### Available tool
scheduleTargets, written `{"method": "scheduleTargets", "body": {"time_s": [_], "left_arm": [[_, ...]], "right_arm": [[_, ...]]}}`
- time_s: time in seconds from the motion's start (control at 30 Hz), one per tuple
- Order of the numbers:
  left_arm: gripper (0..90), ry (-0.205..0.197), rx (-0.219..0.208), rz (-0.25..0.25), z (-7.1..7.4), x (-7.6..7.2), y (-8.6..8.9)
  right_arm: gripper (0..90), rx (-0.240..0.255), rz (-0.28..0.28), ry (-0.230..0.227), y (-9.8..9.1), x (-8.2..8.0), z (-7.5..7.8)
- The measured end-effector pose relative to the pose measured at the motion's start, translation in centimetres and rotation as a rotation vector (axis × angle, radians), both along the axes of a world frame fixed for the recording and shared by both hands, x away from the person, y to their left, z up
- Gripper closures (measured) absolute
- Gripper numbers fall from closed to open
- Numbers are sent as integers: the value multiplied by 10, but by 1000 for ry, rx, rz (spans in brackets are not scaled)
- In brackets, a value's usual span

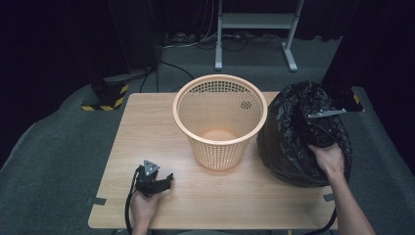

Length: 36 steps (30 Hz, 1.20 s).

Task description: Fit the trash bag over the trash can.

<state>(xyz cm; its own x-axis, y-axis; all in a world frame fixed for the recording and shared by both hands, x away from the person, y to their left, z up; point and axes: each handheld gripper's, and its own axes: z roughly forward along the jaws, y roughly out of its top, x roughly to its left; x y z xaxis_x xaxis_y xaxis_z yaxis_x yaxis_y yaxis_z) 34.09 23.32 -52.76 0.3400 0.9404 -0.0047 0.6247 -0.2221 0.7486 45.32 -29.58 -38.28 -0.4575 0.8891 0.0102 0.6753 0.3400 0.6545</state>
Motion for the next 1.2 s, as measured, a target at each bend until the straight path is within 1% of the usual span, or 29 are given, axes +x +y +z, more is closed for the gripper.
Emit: {"method": "scheduleTargets", "body": {"time_s": [0.17, 0.57, 0.77, 0.87, 1.2], "left_arm": [[270, 0, 0, 0, 0, 0, 0], [270, 0, 1, -1, 0, 0, 0], [270, 0, 1, -1, 0, 0, 0], [270, 0, 1, -1, 0, 0, 0], [270, 0, 2, -1, 0, 0, 0]], "right_arm": [[888, -1, 11, -13, -1, -4, 10], [888, -4, 36, -9, -1, -10, 26], [888, 9, 46, -13, -3, -13, 34], [887, 7, 51, -14, -3, -16, 38], [888, 13, 74, -22, -4, -22, 59]]}}
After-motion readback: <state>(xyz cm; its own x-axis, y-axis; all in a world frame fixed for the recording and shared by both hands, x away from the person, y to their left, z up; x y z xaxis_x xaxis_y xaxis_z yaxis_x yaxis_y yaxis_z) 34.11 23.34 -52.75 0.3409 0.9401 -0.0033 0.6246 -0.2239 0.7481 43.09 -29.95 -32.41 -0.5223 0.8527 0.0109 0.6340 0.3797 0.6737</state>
